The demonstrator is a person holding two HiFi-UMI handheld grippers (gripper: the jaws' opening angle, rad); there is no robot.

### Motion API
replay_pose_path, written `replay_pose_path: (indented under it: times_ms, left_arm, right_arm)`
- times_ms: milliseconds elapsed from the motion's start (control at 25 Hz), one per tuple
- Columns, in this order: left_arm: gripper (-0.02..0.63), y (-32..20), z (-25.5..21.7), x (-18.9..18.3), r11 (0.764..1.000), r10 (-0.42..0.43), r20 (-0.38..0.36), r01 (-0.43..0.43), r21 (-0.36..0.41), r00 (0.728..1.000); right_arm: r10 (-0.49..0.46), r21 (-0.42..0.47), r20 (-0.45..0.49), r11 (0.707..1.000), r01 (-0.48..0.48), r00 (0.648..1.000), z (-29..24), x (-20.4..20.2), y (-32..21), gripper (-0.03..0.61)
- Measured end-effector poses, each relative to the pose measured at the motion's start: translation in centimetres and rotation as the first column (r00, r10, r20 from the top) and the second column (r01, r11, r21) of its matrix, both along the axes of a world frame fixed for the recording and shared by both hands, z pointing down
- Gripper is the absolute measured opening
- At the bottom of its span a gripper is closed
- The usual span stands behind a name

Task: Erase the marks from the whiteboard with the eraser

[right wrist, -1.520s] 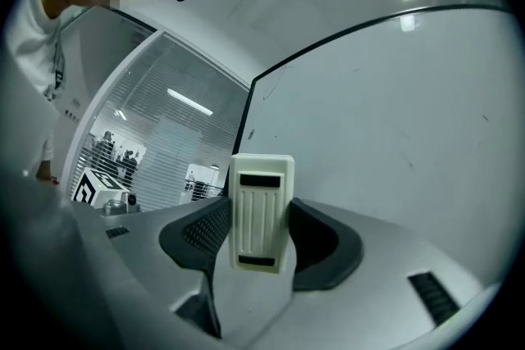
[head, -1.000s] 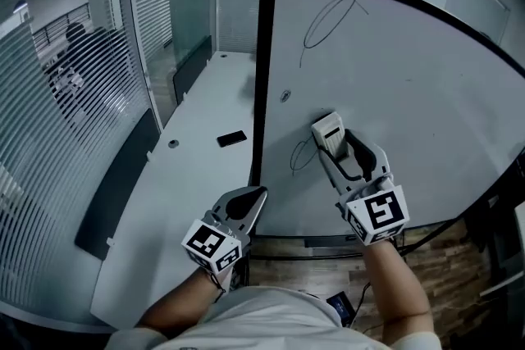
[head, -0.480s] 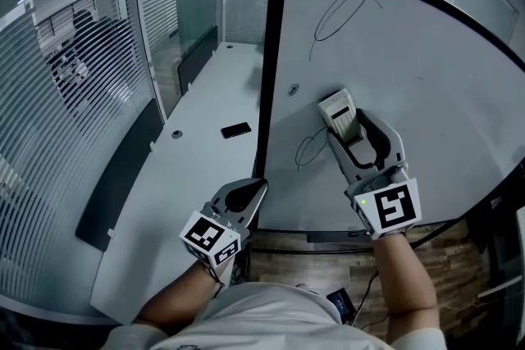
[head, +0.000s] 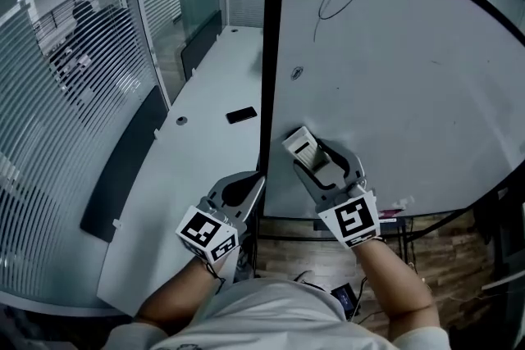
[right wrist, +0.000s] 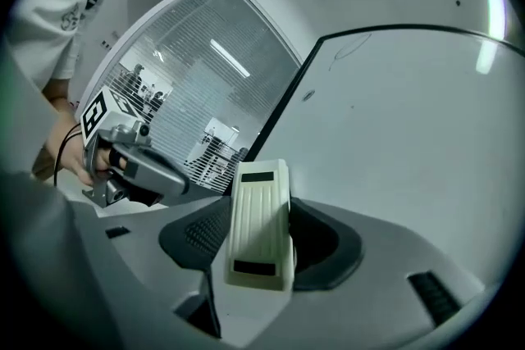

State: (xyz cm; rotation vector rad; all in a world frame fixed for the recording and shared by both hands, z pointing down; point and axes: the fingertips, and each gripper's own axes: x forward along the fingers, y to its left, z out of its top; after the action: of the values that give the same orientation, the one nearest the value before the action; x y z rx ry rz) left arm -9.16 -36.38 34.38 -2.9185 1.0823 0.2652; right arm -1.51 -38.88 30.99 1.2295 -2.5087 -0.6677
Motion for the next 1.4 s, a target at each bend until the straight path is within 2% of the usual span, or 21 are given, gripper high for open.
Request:
replay_pose_path:
  times_ms: [440, 720, 960, 1240, 1400]
  left_arm:
    - [0.008, -0.5, 2.3, -0.2, 0.998, -0.013, 0.018, 0.015, -0.057, 1.000]
    - [0.006, -0.7, 3.2, -0.1, 0.997, -0.014, 0.027, 0.016, -0.075, 1.000]
    - [0.008, -0.9, 2.9, 0.7, 0.998, 0.003, 0.037, -0.001, -0.070, 0.999]
    - [0.006, -0.9, 1.5, 2.0, 0.999, 0.031, 0.028, -0.030, -0.040, 0.999]
    - [0.006, -0.9, 0.8, 2.4, 0.999, 0.036, 0.020, -0.036, -0.024, 0.999]
  right_arm:
    - [-0.045, -0.159, -0.062, 0.987, 0.034, 0.997, 9.2, -1.6, -0.4, 0.235]
    - [-0.051, -0.165, -0.074, 0.986, 0.039, 0.996, 9.7, -1.5, -0.2, 0.235]
    - [-0.023, -0.103, -0.078, 0.995, 0.015, 0.997, 5.9, -0.4, -0.3, 0.235]
    - [-0.007, 0.081, -0.063, 0.997, 0.012, 0.998, -2.7, 1.5, 0.2, 0.235]
    - [0.014, 0.186, 0.015, 0.982, -0.017, 1.000, -8.7, 3.2, 0.5, 0.235]
